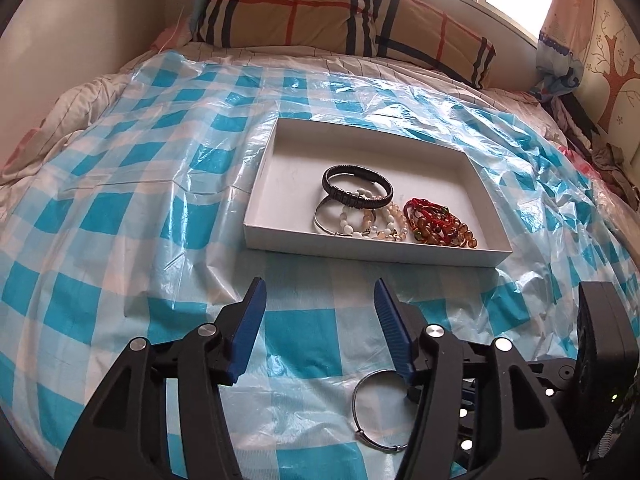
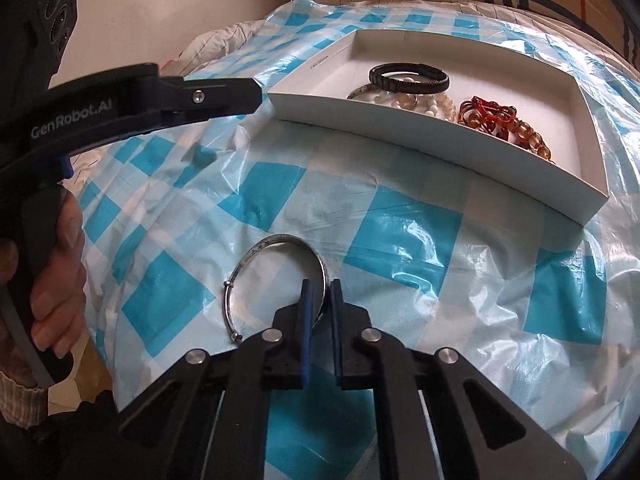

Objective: Organize jewelry
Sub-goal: 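Grasp the silver bangle on the sheet with the right tool, then lower the silver bangle into the tray and open the right tool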

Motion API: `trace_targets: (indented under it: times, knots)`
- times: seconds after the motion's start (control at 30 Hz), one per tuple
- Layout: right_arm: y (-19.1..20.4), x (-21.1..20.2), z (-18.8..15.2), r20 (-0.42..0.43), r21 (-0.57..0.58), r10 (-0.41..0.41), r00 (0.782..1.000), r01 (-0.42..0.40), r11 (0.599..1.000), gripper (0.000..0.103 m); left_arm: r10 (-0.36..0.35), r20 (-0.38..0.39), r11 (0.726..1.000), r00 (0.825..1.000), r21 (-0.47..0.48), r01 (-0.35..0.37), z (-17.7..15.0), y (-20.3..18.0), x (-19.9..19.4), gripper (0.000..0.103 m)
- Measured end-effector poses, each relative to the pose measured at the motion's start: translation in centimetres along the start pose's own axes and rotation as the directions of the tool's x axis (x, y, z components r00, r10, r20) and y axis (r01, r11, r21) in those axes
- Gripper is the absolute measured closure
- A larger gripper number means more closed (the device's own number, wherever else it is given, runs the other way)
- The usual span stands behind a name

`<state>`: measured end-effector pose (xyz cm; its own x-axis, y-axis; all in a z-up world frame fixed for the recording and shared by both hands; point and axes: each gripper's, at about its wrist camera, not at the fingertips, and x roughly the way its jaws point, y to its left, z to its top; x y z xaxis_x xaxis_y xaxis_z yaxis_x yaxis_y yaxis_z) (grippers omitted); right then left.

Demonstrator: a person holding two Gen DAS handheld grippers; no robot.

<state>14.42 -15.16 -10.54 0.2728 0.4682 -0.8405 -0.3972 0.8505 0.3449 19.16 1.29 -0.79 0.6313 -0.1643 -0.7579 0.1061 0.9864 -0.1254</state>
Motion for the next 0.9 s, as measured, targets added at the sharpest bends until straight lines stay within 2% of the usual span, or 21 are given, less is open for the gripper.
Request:
trace_targets:
  times: [0.23,0.43,0.53,0.6,0.67,0.73,0.83,0.9]
  knots:
    - [-0.7,-2.9,0.1,0.085,0.053,-0.026,0.996,0.022,0.998,0.098,0.018,0.029,1.000,0.999,0.018,-0.018,-0.2,-0.3,-1.5,0.047]
    - [-2.4,-5.7,2.4,0.177,0.087,-0.078,0.981,0.064,0.994,0.098,0.027,0.047,0.999,0.999,0.024,-0.028,-0.2,-0.4,-2.3,0.045]
    - [-3.5,-7.1,4.9,0.241,0.108,-0.112,0.964,0.088,0.990,0.098,0.030,0.049,0.999,0.998,0.028,-0.032,-0.3,-0.3,-2.5,0.045]
    - [-4.5,-8.1,7.0,0.299,0.131,-0.148,0.943,0.113,0.985,0.098,0.035,0.051,0.999,0.998,0.032,-0.037,-0.4,-0.4,-2.6,0.045]
    - [-6.4,-9.0,8.8,0.351,0.201,-0.178,0.919,0.112,0.973,0.096,0.036,0.051,0.999,0.998,0.036,-0.037,-0.5,-0.5,-2.9,0.044]
    - [-8.3,-9.7,9.8,0.366,0.274,-0.197,0.909,0.097,0.957,0.063,0.039,0.053,0.998,0.998,0.042,-0.041,-0.7,-0.6,-3.4,0.043]
    - [-8.0,-11.9,8.7,0.400,0.275,-0.189,0.897,0.079,0.958,0.063,0.050,0.065,0.997,0.997,0.054,-0.054,-1.1,-0.8,-4.7,0.037]
    - [-6.9,-13.3,6.9,0.399,0.257,-0.169,0.901,0.067,0.964,0.063,0.054,0.074,0.997,0.996,0.057,-0.058,-1.5,-1.0,-5.7,0.031]
